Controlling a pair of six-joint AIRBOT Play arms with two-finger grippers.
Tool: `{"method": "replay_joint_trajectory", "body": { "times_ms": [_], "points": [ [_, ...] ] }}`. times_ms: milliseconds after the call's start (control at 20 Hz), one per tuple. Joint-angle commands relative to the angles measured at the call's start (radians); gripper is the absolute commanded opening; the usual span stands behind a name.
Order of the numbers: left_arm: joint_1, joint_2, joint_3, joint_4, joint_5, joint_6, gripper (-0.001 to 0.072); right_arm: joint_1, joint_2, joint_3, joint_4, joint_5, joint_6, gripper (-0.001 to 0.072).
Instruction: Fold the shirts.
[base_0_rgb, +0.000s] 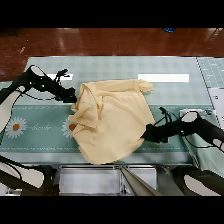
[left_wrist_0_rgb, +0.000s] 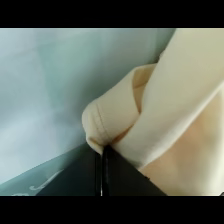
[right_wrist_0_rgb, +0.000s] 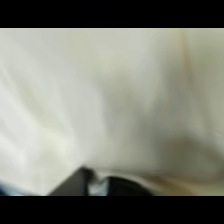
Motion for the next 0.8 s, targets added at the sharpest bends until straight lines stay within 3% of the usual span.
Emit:
{"method": "replay_joint_trajectory", "body": {
  "times_ms": [0, 100, 250, 450, 600, 750],
  "points": [
    [0.0, 0.0, 0.001, 0.0, 0.002, 0.0, 0.0019, 0.004, -0.009, 0.048, 0.061, -0.102, -0.074, 0.0022],
    [0.0, 0.0, 0.001, 0.0, 0.001, -0.001, 0.0019, 0.004, -0.018, 0.048, 0.102, -0.081, -0.14, 0.0025],
    [0.006, 0.017, 0.001, 0.0, -0.011, 0.007, 0.0019, -0.026, 0.001, 0.076, 0.072, -0.038, -0.155, 0.0025],
    [0.074, 0.13, -0.018, -0.017, -0.013, 0.007, 0.0019, -0.24, 0.021, 0.232, -0.052, 0.017, -0.15, 0.0025],
    [0.103, 0.275, -0.16, -0.039, 0.052, 0.007, 0.0019, -0.387, -0.018, 0.427, -0.089, 0.008, -0.153, 0.0025],
    [0.097, 0.447, -0.362, -0.119, 0.109, 0.007, 0.0018, -0.404, -0.159, 0.65, -0.092, 0.069, -0.171, 0.0025]
  ]
}}
